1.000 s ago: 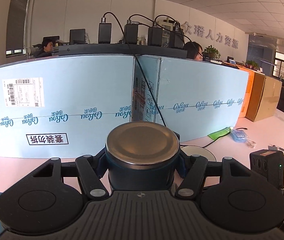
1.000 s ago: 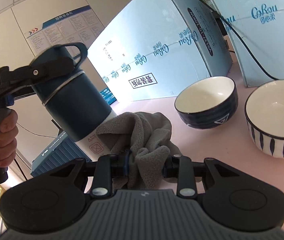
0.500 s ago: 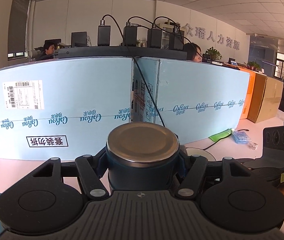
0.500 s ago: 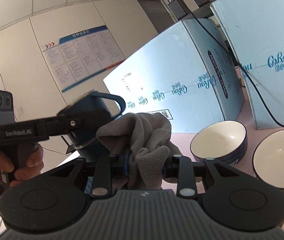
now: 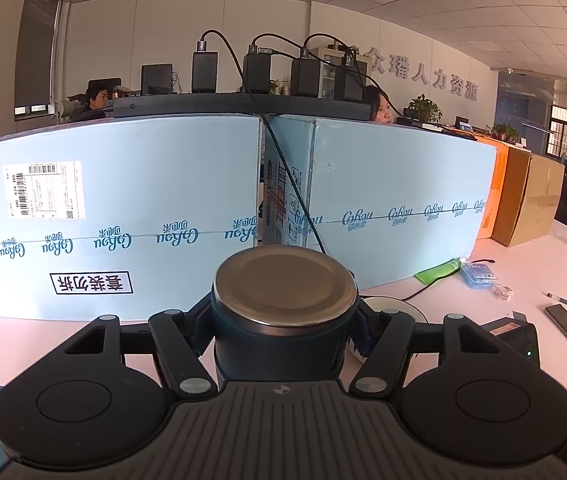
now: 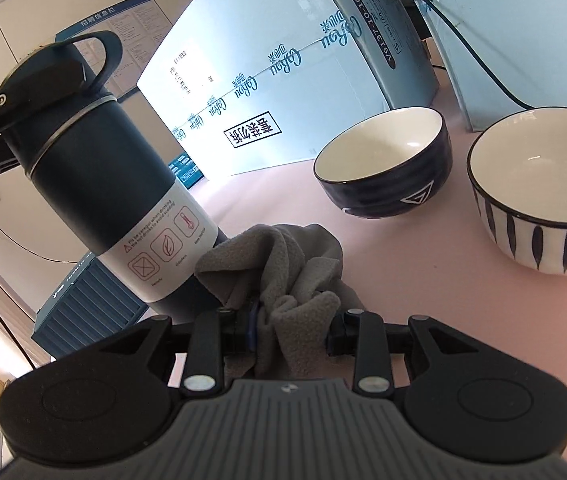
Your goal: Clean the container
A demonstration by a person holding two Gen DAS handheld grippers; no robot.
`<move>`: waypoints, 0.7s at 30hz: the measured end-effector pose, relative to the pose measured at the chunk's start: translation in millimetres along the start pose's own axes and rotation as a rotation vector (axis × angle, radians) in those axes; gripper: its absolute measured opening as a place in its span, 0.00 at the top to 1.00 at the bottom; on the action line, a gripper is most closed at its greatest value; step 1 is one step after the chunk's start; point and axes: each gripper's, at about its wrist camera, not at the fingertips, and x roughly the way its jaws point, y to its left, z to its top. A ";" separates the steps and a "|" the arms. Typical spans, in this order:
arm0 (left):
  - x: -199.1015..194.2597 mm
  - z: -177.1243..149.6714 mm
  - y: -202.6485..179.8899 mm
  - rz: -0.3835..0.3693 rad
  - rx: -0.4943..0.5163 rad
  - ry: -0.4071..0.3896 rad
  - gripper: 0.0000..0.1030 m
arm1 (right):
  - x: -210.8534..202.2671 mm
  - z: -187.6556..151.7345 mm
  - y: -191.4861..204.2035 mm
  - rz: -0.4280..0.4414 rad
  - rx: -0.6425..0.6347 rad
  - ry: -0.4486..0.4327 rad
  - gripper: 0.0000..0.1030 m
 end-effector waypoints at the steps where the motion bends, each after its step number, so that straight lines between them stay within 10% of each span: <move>1: 0.1 0.1 -0.5 0.001 0.002 0.000 0.42 | -3.7 2.4 1.9 0.007 -0.005 -0.014 0.68; 13: 0.9 0.0 -3.0 0.019 0.018 0.008 0.42 | -40.2 40.9 26.8 0.146 -0.011 -0.227 0.67; 21: 0.6 -1.2 -2.4 0.033 0.019 0.011 0.42 | -22.8 30.6 22.2 0.098 -0.008 -0.168 0.67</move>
